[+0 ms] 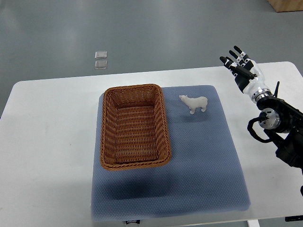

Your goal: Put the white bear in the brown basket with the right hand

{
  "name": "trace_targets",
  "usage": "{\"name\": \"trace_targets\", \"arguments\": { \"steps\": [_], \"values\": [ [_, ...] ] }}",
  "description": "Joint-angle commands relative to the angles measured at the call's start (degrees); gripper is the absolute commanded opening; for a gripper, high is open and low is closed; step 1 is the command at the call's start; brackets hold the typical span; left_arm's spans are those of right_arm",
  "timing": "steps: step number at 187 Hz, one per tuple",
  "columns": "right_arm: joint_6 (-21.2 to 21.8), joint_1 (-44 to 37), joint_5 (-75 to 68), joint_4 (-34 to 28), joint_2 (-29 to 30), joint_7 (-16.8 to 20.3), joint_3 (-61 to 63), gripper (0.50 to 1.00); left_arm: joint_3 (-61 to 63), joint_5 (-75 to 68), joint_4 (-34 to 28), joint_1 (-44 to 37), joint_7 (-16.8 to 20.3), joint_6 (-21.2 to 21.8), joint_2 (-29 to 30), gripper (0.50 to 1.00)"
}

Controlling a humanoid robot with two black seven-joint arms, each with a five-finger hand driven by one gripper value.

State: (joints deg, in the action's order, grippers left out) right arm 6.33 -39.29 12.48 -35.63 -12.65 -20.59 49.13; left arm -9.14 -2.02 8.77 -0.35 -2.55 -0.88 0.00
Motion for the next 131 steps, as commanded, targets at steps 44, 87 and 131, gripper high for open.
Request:
{"name": "trace_targets", "arguments": {
  "steps": [44, 87, 131],
  "values": [
    [0.0, -0.26, 0.0, -0.05, -0.18, 0.02, 0.09, 0.926, -0.17, 0.0, 0.02, 0.0, 0.0, 0.0, 0.0, 1.0],
    [0.09, -0.35, 0.0, -0.05, -0.53, 0.02, 0.09, 0.926, -0.09, 0.0, -0.16, -0.09, 0.0, 0.0, 0.0, 1.0],
    [1.23, -0.53, 0.0, 0.03, -0.8, 0.02, 0.09, 0.926, -0.09, 0.0, -0.07, -0.09, 0.0, 0.0, 0.0, 1.0]
  ]
}}
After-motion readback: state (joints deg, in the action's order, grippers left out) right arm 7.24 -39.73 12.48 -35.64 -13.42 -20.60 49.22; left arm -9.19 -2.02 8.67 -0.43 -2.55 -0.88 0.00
